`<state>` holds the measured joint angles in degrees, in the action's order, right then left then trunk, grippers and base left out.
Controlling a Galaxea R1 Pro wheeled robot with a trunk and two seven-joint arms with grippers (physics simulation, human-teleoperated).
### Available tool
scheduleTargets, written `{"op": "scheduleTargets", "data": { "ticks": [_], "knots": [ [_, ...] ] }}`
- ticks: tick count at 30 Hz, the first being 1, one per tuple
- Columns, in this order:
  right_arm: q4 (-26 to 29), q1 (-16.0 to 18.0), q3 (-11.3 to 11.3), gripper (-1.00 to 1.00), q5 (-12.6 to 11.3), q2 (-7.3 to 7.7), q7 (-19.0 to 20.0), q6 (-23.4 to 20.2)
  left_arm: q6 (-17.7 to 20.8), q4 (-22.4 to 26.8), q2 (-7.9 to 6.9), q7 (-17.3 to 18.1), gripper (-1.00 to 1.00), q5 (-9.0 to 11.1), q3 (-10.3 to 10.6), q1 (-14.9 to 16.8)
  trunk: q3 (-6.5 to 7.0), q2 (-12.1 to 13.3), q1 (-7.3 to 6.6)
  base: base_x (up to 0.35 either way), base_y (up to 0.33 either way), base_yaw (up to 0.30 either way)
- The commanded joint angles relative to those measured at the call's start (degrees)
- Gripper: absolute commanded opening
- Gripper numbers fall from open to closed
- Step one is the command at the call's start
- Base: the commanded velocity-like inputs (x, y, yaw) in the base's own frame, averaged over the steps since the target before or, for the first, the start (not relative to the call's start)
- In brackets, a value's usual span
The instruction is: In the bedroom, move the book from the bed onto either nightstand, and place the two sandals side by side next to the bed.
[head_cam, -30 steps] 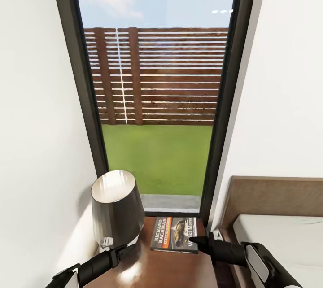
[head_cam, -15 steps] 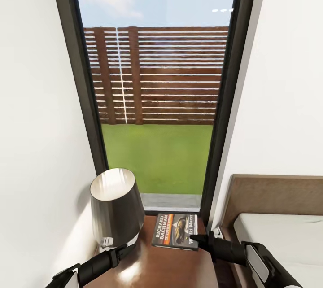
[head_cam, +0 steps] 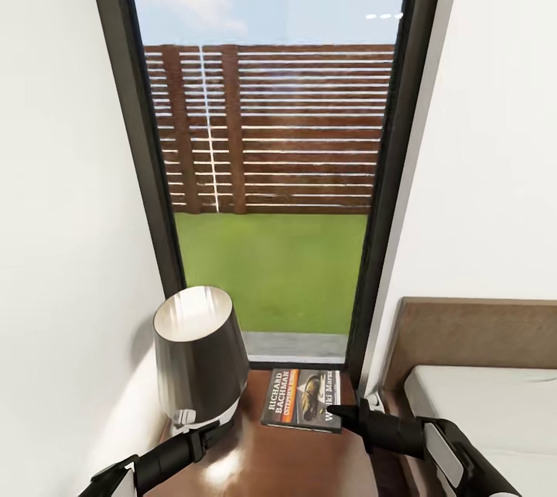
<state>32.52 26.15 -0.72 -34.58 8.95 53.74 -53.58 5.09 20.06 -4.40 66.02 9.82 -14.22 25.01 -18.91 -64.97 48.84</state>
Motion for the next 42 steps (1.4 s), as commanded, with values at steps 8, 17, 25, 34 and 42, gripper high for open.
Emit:
{"op": "scheduleTargets", "data": {
  "ticks": [8,17,25,34,42],
  "knots": [
    [0.0,0.0,-0.1,-1.0,-0.1,0.01,0.1,-0.2,0.5,0.0,0.01,0.2,1.0,0.1,-0.1,0.0,-1.51,-3.3,1.77,0.0,0.0,0.0],
    [0.0,0.0,-0.2,-1.0,0.0,0.01,0.1,-0.2,0.5,0.0,0.01,0.2,1.0,0.1,-0.1,0.0,-3.13,-6.9,3.74,0.0,0.0,0.0],
    [0.0,0.0,-0.2,-1.0,0.0,0.01,0.1,-0.1,0.5,0.0,0.01,0.2,1.0,0.1,-0.1,0.0,-4.56,-10.1,5.5,0.0,0.0,0.0],
    [0.0,0.0,-0.2,-1.0,0.0,0.01,0.1,-0.1,0.5,0.0,0.01,0.2,1.0,0.1,-0.1,0.0,-6.18,-13.7,7.48,0.0,0.0,0.0],
    [0.0,0.1,-0.2,-1.0,0.1,0.01,0.1,-0.1,0.5,0.0,0.01,0.2,1.0,0.1,-0.2,0.0,-7.62,-16.9,9.23,0.0,0.0,0.0]
  ]
}}
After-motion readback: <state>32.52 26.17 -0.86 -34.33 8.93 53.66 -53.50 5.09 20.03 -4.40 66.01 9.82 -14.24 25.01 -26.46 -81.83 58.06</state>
